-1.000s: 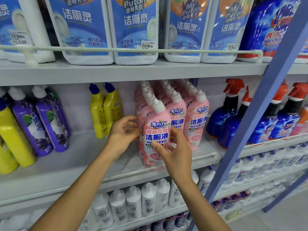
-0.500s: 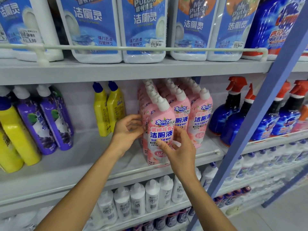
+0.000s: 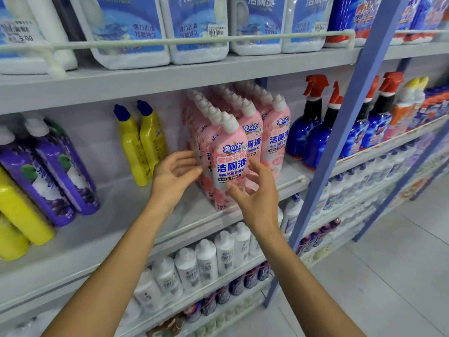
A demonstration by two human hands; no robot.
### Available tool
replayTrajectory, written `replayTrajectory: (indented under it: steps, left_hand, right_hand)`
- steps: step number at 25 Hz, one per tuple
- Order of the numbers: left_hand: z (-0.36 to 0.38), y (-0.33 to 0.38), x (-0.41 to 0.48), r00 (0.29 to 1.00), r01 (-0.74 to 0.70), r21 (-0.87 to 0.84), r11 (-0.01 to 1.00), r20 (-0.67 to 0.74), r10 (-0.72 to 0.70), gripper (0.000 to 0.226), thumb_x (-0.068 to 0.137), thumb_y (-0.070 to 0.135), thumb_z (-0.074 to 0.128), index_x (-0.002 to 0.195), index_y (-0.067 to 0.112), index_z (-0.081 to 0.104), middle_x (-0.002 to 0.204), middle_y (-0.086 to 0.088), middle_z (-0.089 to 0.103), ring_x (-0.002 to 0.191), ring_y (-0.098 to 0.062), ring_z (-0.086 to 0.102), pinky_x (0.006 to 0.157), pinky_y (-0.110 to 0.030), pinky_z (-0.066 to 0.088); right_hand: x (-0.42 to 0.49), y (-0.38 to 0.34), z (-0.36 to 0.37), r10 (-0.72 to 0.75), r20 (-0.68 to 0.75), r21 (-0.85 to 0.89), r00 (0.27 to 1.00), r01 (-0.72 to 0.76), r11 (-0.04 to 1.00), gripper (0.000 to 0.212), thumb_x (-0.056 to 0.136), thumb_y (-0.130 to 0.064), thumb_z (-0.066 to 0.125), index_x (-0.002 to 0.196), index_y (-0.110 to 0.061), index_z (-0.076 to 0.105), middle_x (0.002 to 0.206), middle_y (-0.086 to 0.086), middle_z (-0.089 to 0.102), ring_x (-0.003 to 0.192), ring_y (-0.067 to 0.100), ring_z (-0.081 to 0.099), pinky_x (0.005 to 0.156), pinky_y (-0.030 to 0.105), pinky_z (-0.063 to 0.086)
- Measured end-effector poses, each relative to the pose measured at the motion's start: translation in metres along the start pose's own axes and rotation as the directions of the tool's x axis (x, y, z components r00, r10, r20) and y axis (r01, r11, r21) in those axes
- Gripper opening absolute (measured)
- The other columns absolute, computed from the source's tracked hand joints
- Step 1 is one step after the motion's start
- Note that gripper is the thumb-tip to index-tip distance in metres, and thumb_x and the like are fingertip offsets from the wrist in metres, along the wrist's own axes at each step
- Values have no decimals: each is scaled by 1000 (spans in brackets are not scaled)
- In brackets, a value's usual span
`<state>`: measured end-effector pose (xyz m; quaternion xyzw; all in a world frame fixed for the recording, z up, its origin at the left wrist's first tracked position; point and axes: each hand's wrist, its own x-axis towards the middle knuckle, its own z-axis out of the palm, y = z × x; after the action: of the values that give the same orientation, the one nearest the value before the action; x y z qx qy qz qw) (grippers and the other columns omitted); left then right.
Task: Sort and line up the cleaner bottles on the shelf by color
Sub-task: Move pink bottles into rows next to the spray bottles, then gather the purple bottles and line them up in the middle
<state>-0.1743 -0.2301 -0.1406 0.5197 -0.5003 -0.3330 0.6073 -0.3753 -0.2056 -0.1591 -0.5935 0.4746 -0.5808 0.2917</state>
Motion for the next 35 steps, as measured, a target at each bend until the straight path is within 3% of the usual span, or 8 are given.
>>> replayTrajectory:
  steps: [4,10,13,17,22,27,30,35]
  left_hand:
    - [-51,-1,-23,999,5,24,1000,-43,-4,46,85,1,81,127,10,65,117,-9,74,92,-9,74,90,-37,60]
    - [-182,3,-69,961,23,96,995,-276,5,50,81,-7,82,121,17,64,119,-15,70,93,-19,70,90,-31,59]
    - [-251,17,-97,899,31,114,993,-438,22,56,69,9,90,118,22,66,113,-9,72,97,-23,70,87,-29,59]
    - [-310,32,-113,796,37,153,987,-602,63,64,64,23,86,124,20,65,111,-9,72,101,-27,70,84,-32,57]
    - [-294,45,-93,729,49,255,966,-670,140,56,75,10,91,125,13,66,116,-7,70,104,-29,69,91,-42,59]
    - [-277,57,-68,645,-67,409,910,-678,353,48,76,28,82,121,23,66,116,8,70,105,-15,67,91,-41,60]
    - [-266,74,-43,688,-86,377,922,-647,328,52,77,19,86,124,16,66,114,5,68,103,-12,65,85,-25,58]
    - [-244,80,-1,776,-84,506,859,-507,375,37,75,28,79,104,8,66,97,-2,70,92,-16,68,86,-35,59]
  right_hand:
    - [-51,-24,38,15,41,65,999,-18,998,75,80,-31,87,144,-34,48,136,-12,53,126,5,56,97,34,56]
    - [-61,-71,136,5,363,258,932,-105,961,74,80,-22,88,144,-28,49,139,-12,56,123,8,60,81,13,54]
    - [-57,-87,199,23,443,313,896,-179,933,73,79,-13,87,142,-23,50,136,-3,57,122,18,61,74,9,52]
    - [-43,-105,273,-33,515,298,857,-143,944,78,77,-18,90,144,-20,50,137,0,55,117,21,58,89,31,57]
    - [2,-111,329,-69,490,212,869,-42,976,76,70,-40,89,136,-24,56,130,1,66,112,23,67,93,39,58]
    - [19,-95,346,-120,496,196,860,24,980,52,79,-22,87,124,-22,62,108,-1,74,91,16,72,75,26,59]
    - [22,-92,346,-145,503,210,852,43,977,52,79,-23,87,124,-24,62,106,-6,73,86,11,69,73,20,58]
    - [24,-90,342,-163,506,206,847,65,976,50,77,-23,88,121,-25,64,100,-14,71,91,12,72,84,34,62]
